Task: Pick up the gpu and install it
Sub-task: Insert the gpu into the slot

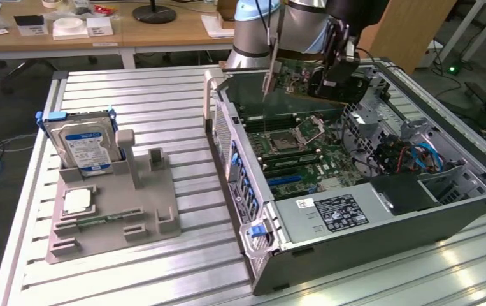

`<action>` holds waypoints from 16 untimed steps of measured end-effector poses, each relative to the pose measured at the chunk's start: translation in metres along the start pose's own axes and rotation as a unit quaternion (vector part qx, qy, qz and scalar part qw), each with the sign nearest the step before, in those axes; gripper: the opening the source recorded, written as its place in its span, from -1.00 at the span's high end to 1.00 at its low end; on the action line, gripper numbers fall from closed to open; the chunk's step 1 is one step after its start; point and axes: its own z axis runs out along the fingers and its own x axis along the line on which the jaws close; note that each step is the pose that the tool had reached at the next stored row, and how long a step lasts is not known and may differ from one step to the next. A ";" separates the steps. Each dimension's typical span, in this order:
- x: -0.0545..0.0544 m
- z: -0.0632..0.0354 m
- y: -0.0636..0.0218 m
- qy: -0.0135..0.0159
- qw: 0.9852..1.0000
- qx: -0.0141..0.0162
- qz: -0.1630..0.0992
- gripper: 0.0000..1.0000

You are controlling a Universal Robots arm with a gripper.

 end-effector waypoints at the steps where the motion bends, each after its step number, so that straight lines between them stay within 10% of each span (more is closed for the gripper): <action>1: 0.000 0.0006 0.0000 0.000 1.000 0.000 -0.009 0.44; 3: 0.000 0.0016 0.0000 -0.001 1.000 0.001 -0.022 0.44; 7: 0.000 0.0037 0.0000 -0.005 1.000 0.014 -0.026 0.44; 16: 0.000 0.0093 -0.0001 -0.006 0.998 0.015 -0.068 0.44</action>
